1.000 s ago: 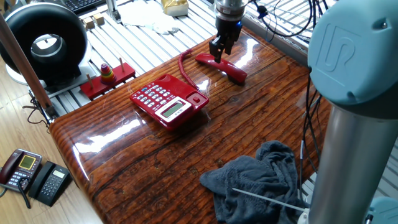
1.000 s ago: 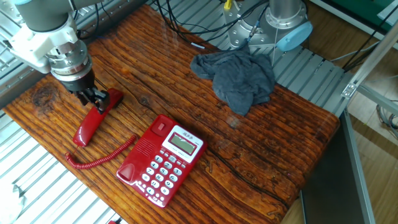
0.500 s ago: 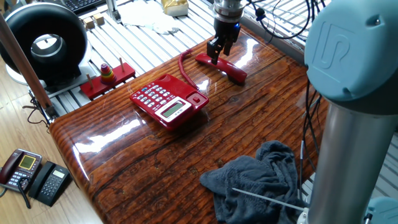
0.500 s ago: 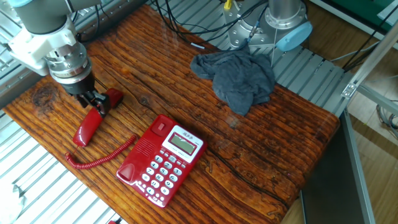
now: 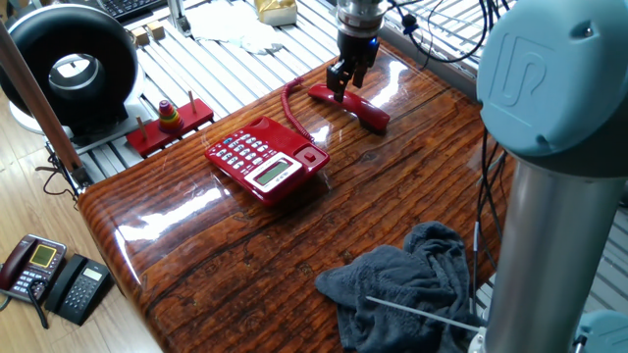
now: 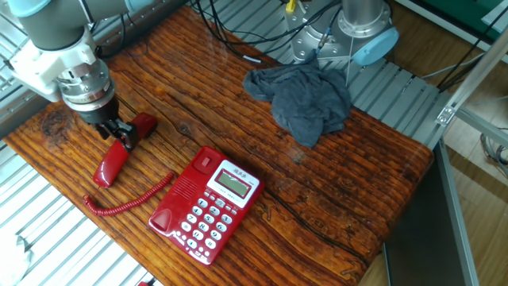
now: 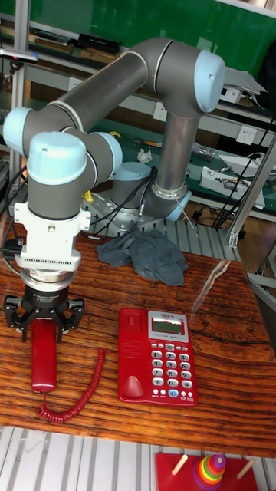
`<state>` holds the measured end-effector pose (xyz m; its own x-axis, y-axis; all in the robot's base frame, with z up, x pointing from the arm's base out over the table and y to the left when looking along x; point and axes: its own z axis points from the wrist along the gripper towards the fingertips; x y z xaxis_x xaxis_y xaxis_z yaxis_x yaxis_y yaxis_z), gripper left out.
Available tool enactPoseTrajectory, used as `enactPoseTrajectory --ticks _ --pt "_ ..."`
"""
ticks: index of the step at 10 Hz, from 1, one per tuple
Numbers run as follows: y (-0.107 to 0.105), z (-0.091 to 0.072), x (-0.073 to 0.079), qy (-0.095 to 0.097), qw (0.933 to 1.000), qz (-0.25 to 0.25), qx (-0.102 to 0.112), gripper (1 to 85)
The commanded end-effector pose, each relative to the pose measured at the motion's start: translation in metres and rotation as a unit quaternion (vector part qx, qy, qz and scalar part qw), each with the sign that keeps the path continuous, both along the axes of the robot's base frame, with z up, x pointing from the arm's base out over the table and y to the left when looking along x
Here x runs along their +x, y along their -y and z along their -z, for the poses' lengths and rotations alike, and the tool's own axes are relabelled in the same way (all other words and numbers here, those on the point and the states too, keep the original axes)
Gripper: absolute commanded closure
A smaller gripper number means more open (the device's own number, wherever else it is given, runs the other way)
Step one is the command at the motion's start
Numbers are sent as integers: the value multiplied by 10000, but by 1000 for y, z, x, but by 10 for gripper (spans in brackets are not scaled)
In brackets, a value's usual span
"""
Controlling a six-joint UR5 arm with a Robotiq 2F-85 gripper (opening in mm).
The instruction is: Place the handset of the telephone on the corresponding phone cradle
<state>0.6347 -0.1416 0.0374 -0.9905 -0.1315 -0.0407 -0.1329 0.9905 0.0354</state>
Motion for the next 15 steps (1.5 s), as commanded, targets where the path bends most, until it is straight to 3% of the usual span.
enactPoseTrajectory --ticks 1,4,8,15 --pt "0 4 0 -11 9999 48 87 260" --pt "-7 5 -4 -107 9997 112 188 263" --pt "-6 8 -6 -200 9996 139 149 273" --pt "-5 22 -2 -169 9997 125 134 280"
